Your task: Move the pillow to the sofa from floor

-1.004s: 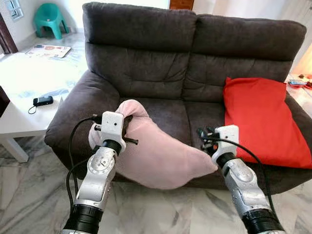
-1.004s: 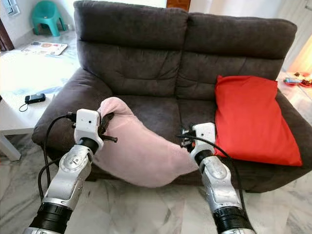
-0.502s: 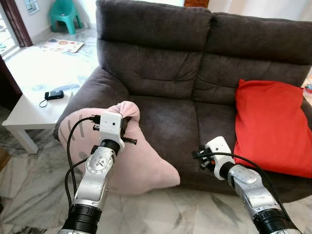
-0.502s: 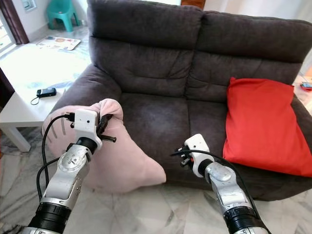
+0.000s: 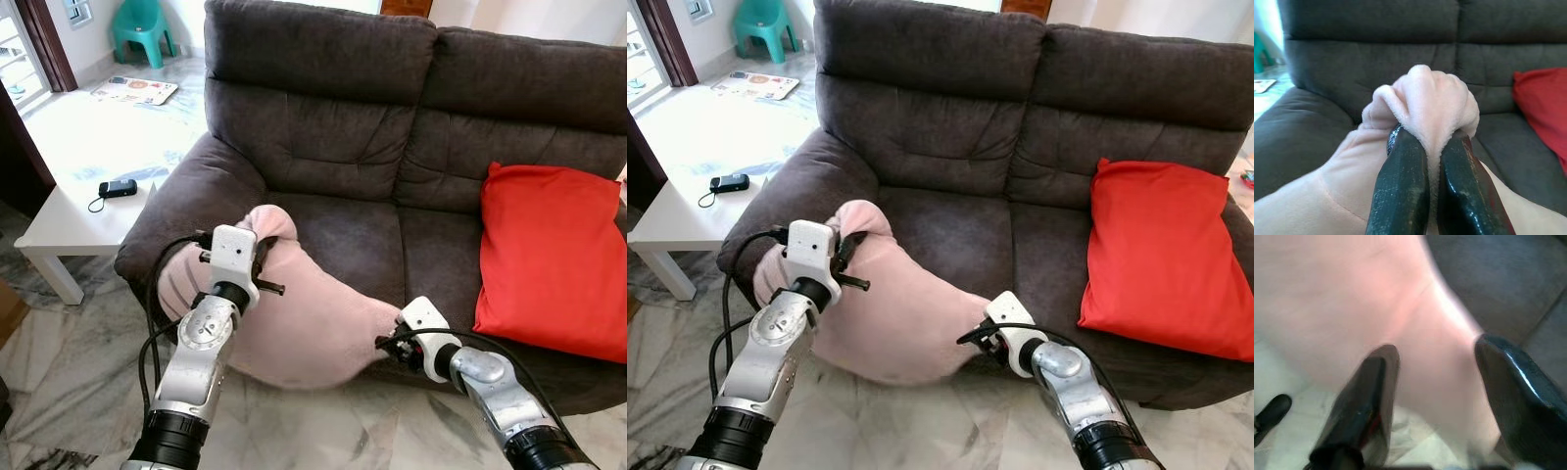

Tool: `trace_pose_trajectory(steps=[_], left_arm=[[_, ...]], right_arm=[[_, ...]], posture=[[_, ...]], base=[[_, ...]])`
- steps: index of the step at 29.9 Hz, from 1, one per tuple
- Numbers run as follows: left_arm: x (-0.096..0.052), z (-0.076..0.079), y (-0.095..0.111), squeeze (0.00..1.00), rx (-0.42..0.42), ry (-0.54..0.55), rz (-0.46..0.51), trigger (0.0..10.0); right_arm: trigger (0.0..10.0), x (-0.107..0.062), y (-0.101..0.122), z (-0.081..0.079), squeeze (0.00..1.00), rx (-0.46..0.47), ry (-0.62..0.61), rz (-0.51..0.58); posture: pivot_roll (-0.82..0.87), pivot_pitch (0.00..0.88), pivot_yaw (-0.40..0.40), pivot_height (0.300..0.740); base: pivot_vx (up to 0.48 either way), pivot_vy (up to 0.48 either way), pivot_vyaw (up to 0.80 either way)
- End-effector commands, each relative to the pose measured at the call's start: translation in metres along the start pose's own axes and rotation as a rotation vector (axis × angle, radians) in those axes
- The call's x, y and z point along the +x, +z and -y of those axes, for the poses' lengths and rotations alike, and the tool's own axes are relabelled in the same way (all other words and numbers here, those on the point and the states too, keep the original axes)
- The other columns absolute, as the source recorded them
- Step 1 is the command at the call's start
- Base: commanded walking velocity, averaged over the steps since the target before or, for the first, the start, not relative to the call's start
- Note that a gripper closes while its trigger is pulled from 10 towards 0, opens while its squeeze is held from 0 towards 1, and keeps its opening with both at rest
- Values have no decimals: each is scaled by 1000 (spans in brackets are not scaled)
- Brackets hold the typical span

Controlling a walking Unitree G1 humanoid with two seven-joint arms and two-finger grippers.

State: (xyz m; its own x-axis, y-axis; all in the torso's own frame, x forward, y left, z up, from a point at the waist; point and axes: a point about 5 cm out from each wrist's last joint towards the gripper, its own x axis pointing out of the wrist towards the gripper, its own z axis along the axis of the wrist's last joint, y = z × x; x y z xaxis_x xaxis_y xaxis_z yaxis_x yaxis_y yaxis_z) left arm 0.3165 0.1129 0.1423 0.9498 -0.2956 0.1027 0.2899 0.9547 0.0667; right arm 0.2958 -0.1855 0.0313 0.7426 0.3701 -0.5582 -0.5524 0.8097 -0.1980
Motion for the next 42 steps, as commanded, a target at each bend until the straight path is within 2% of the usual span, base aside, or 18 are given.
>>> trace_pose_trajectory(steps=[1,5,9,13,24,34,38,40,42], left_arm=[[7,4,26,0,3,-22,117,10000],[7,5,28,0,2,-29,121,10000],[7,6,28,0,0,-34,121,10000],[8,8,29,0,-4,-44,125,10000],[7,8,29,0,-4,-49,126,10000],[7,8,29,0,-2,-53,127,10000],[7,8,29,0,-2,-52,127,10000],[7,9,30,0,-4,-55,127,10000],[7,9,30,0,-4,-55,127,10000]], right_arm=[[10000,-1,3,11,1000,-26,-51,2],[10000,-1,-3,10,1000,-68,-33,-35],[10000,-1,-7,7,1000,-50,-4,-43],[10000,0,-13,-3,1000,-51,76,-58],[10000,1,-20,-11,1000,-43,150,-70],[10000,-2,-39,-23,1000,-47,233,-135],[10000,-2,-41,-20,1000,-56,209,-150],[10000,-1,-39,-11,1000,-63,121,-147],[10000,-1,-39,-10,1000,-63,113,-144]], posture=[[70,0,-90,740],[73,0,-90,740],[71,0,-90,740],[72,0,-88,740],[76,0,-89,740],[77,0,-88,740],[78,0,-88,740],[78,0,-88,740],[78,0,-88,740]], base=[[0,0,0],[0,0,0],[0,0,0],[0,0,0],[0,0,0],[0,0,0],[0,0,0],[0,0,0],[0,0,0]])
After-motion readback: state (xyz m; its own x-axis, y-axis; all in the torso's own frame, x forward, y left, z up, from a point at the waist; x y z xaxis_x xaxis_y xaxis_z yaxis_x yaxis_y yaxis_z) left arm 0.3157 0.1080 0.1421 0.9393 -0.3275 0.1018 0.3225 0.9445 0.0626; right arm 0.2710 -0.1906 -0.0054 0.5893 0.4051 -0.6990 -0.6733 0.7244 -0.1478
